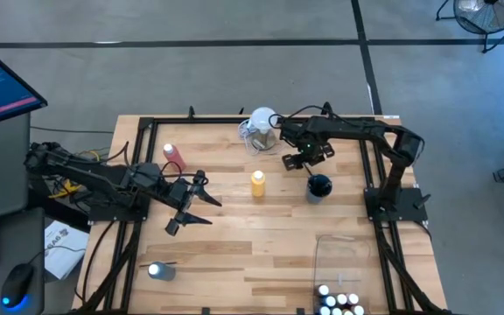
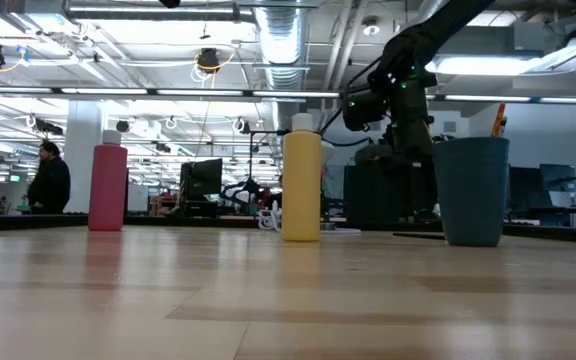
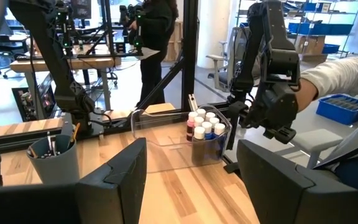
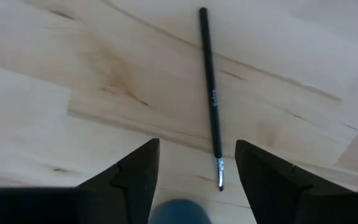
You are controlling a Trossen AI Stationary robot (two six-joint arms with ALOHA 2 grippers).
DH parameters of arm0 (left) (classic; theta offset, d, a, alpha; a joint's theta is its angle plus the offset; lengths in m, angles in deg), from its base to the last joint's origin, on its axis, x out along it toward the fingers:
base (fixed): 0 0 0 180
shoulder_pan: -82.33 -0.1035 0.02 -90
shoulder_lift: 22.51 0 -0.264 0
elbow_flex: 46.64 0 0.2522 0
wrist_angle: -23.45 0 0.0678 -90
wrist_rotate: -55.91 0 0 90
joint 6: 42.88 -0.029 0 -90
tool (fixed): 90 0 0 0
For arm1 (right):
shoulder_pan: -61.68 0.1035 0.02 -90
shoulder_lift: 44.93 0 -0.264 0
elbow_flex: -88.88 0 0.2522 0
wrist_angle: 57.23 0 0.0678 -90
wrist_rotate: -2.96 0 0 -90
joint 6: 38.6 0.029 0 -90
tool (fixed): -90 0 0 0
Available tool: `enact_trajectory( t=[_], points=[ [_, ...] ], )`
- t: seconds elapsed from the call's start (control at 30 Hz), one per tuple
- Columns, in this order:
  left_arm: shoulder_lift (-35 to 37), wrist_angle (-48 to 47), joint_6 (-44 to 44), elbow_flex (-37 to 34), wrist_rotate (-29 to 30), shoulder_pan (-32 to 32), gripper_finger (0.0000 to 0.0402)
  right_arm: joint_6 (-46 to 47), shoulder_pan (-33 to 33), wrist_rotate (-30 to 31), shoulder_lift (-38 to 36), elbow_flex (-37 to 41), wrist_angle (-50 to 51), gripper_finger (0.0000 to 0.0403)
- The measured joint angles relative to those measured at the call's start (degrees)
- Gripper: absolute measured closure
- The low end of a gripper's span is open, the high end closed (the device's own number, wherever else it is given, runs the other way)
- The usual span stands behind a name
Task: Pick & Place Paint Supplies
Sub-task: Put the right black silver paintbrush into the blue cup
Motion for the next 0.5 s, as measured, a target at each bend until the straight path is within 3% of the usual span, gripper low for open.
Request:
enact_trajectory(
  t=[0.5],
  points=[
    [-0.02,0.0,0.0,-0.02,-0.02,-0.02,0.0192,-0.56,0.08,0.16,-0.02,2.45,-3.63,0.0223]
  ],
)
